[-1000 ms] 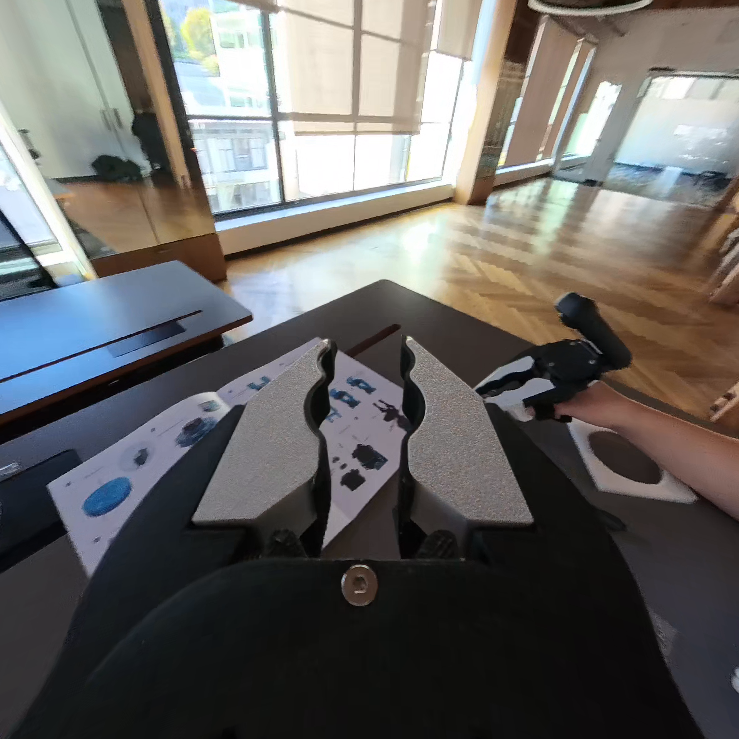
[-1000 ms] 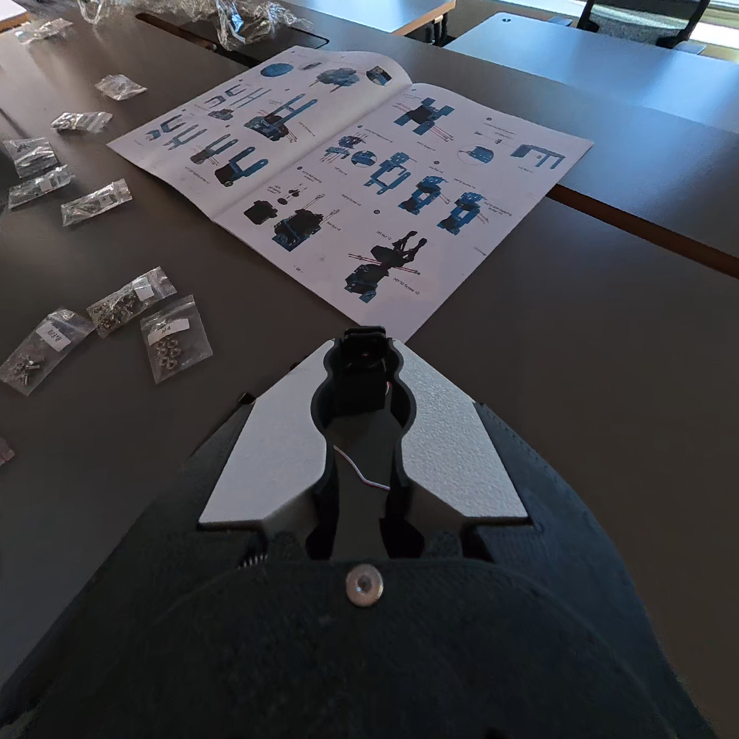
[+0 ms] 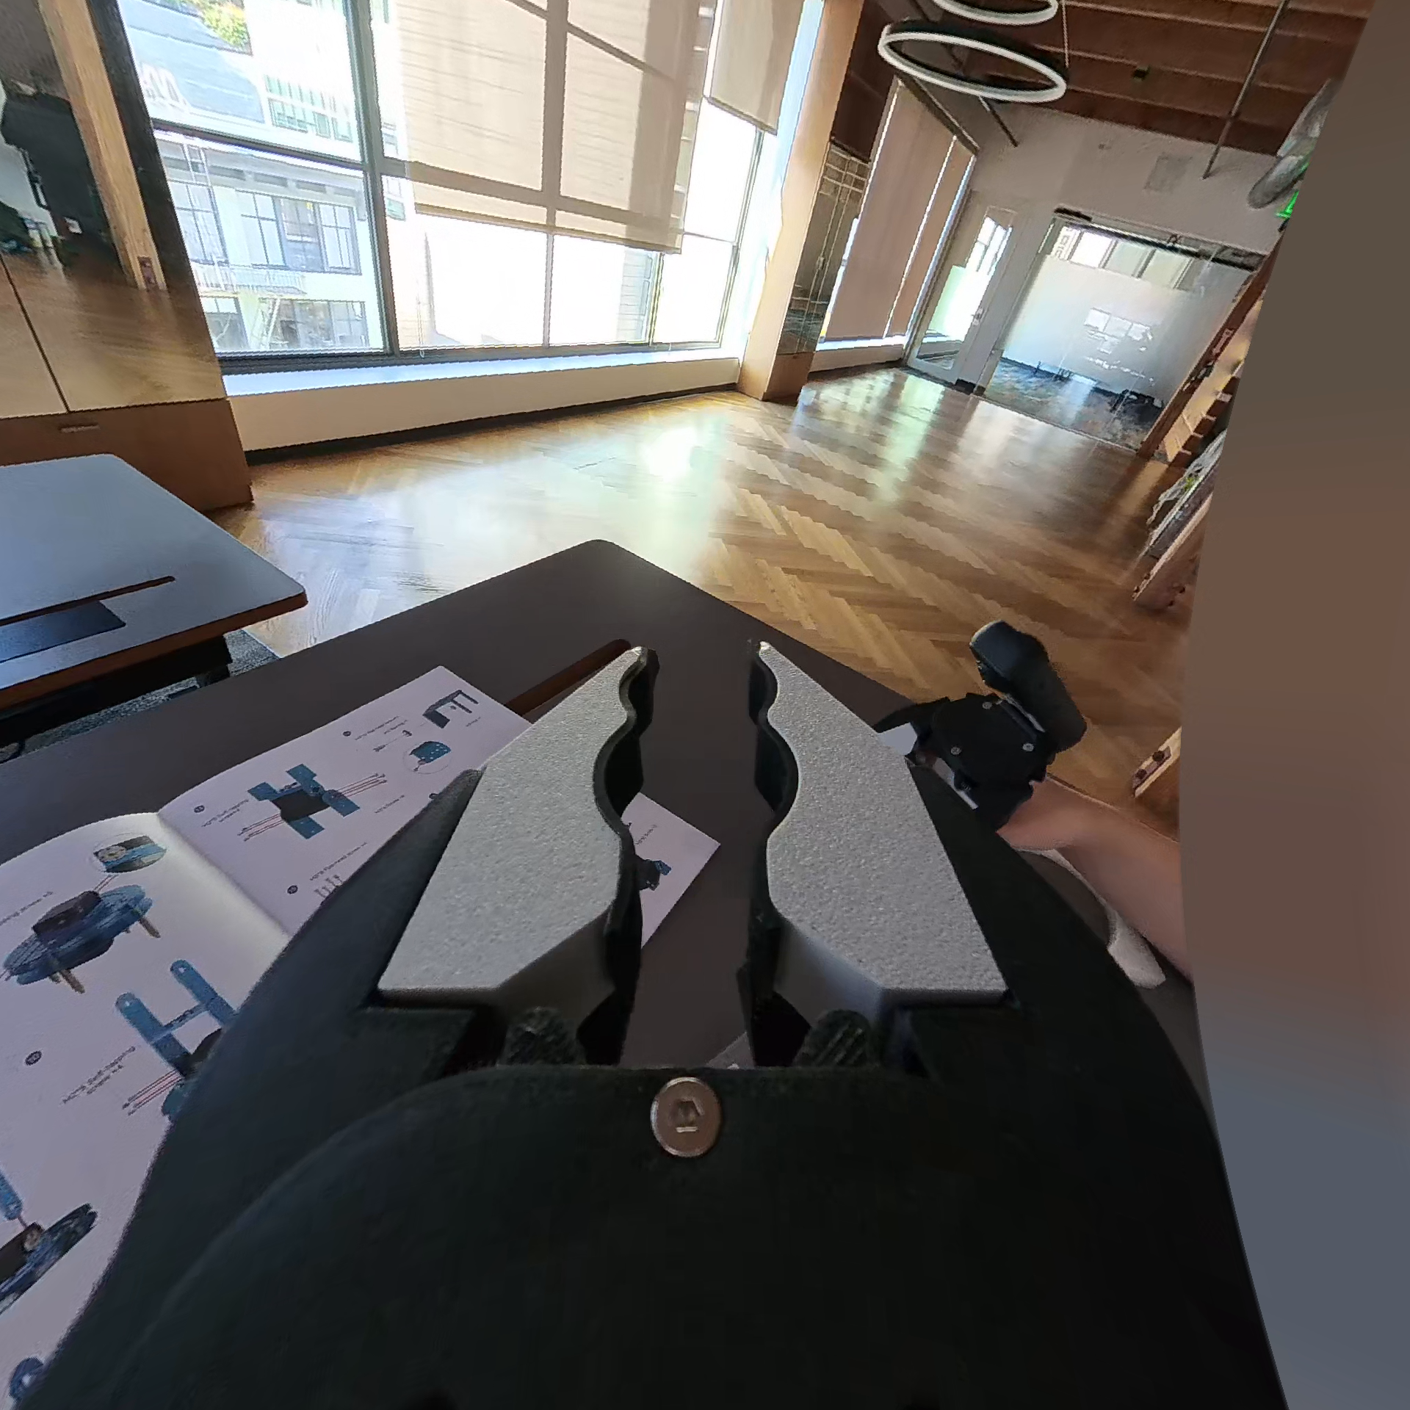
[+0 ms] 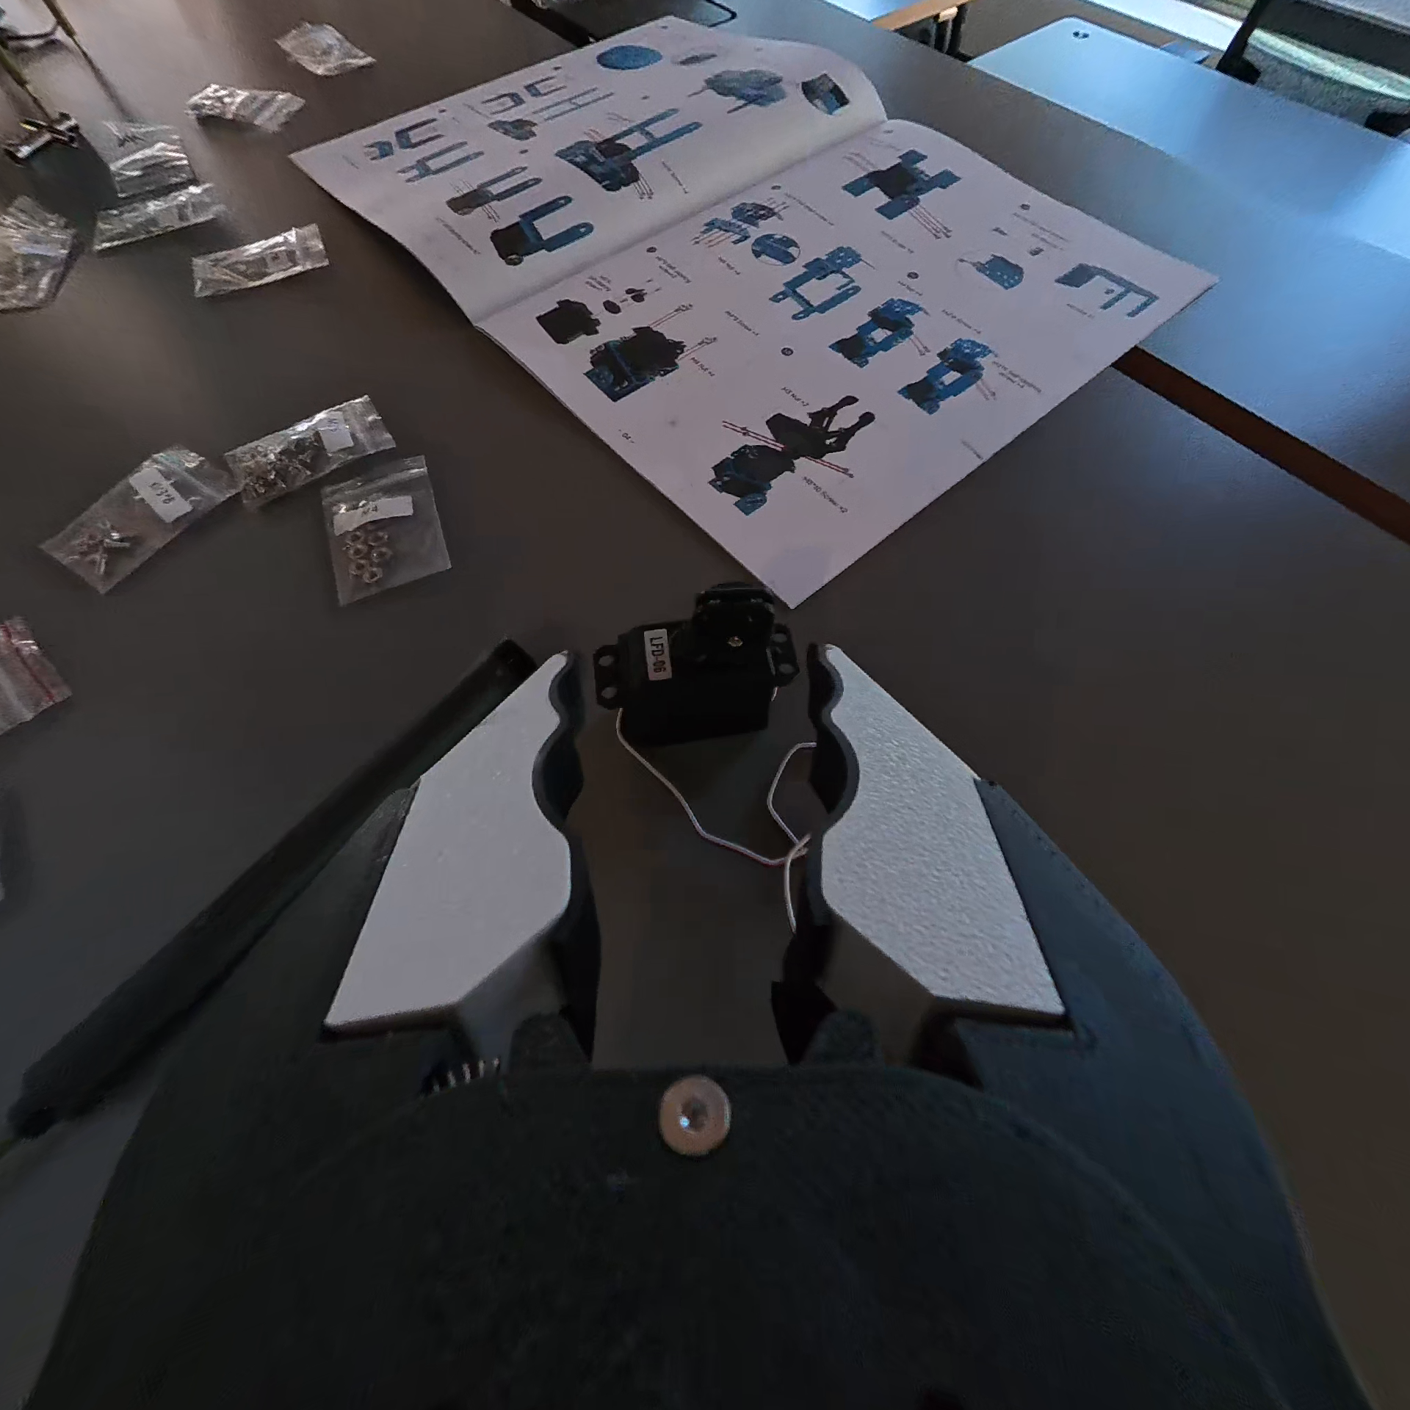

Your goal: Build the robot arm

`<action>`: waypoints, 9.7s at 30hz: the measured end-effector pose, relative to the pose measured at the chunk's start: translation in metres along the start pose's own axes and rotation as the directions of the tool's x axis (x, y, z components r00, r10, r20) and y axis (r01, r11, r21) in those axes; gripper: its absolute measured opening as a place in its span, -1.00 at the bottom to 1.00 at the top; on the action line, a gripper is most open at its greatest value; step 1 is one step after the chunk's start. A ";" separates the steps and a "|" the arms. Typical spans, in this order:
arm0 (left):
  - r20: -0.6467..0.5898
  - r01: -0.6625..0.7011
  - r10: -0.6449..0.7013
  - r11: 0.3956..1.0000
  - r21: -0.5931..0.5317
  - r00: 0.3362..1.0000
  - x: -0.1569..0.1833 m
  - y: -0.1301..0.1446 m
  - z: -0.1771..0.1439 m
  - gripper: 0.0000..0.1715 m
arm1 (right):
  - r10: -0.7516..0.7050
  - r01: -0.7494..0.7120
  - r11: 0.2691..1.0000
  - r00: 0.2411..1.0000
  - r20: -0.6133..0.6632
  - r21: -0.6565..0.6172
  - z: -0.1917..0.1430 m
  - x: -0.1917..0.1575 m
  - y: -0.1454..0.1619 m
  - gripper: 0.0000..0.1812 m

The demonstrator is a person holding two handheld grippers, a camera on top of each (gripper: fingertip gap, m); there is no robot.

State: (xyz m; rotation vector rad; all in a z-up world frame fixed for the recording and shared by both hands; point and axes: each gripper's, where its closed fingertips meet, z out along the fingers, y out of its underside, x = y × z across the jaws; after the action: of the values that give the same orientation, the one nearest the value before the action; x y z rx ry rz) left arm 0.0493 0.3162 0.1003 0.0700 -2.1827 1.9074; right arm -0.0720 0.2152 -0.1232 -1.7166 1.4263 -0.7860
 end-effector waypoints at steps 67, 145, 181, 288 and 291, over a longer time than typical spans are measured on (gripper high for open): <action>0.423 0.298 -0.015 0.732 -0.613 0.906 -0.086 0.132 -0.044 -0.65 | -0.100 0.098 0.988 0.995 0.010 0.121 -0.002 -0.013 -0.014 -0.50; 0.404 0.244 0.021 0.769 -0.591 0.915 -0.066 0.110 -0.055 -0.72 | -0.023 0.022 0.999 0.998 0.050 0.027 -0.078 0.009 -0.017 -0.55; 0.412 0.244 0.015 0.785 -0.569 0.911 -0.072 0.104 -0.067 -0.76 | 0.306 -0.229 0.875 0.944 0.121 -0.426 -0.158 0.003 0.139 -0.75; 0.491 0.156 0.085 0.890 -0.429 0.867 0.061 0.234 0.126 -0.61 | -0.082 0.170 0.894 0.972 -0.222 0.414 -0.067 0.099 -0.017 -0.56; 0.505 0.183 0.065 0.887 -0.425 0.860 0.059 0.240 0.129 -0.66 | -0.032 0.118 0.887 0.980 -0.197 0.446 -0.072 0.103 -0.018 -0.56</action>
State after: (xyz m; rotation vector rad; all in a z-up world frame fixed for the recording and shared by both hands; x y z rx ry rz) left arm -0.0739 0.2321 -0.1353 0.6155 -2.8819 1.3831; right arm -0.1030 0.1038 -0.0712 -1.3638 1.1728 -1.2431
